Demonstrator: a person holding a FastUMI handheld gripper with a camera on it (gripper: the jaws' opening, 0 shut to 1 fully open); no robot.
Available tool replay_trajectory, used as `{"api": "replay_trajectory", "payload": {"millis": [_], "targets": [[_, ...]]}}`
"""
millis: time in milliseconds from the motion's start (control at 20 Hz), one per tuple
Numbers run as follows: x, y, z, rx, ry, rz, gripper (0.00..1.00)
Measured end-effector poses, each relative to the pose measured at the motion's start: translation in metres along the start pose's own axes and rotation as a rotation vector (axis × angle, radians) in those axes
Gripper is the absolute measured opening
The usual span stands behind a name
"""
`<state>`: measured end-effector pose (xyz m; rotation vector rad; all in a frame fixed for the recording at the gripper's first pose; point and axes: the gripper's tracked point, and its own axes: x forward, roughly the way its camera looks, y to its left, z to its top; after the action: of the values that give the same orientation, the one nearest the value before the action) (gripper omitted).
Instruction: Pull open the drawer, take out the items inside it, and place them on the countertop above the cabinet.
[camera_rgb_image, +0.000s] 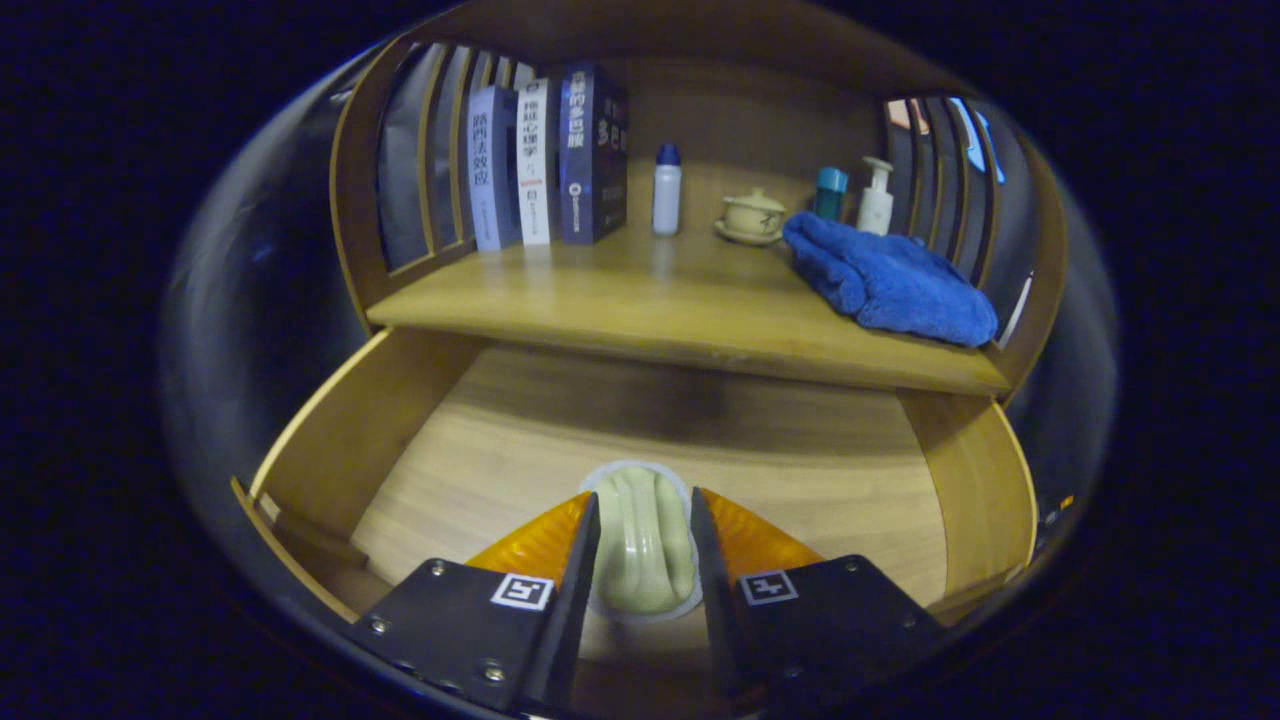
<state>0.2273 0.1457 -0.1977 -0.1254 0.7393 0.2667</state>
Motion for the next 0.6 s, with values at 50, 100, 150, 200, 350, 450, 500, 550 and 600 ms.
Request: {"api": "replay_trajectory", "payload": {"millis": [50,100,150,200,350,450,500,550,600], "targets": [[0.002,0.000,-0.002,-0.010,0.011,0.003,0.53],[0.004,0.002,-0.004,-0.011,0.015,0.008,0.53],[0.005,0.004,-0.005,-0.007,0.019,0.014,0.53],[0.007,0.006,-0.007,0.006,0.026,0.023,0.53],[0.015,0.011,-0.019,0.009,0.085,0.056,0.43],[0.009,0.011,-0.017,0.020,0.084,0.065,0.22],[0.013,0.015,-0.015,0.041,0.063,0.075,0.23],[0.008,0.020,-0.015,0.047,0.057,0.101,0.18],[0.005,0.017,-0.012,0.044,0.053,0.093,0.14]]}}
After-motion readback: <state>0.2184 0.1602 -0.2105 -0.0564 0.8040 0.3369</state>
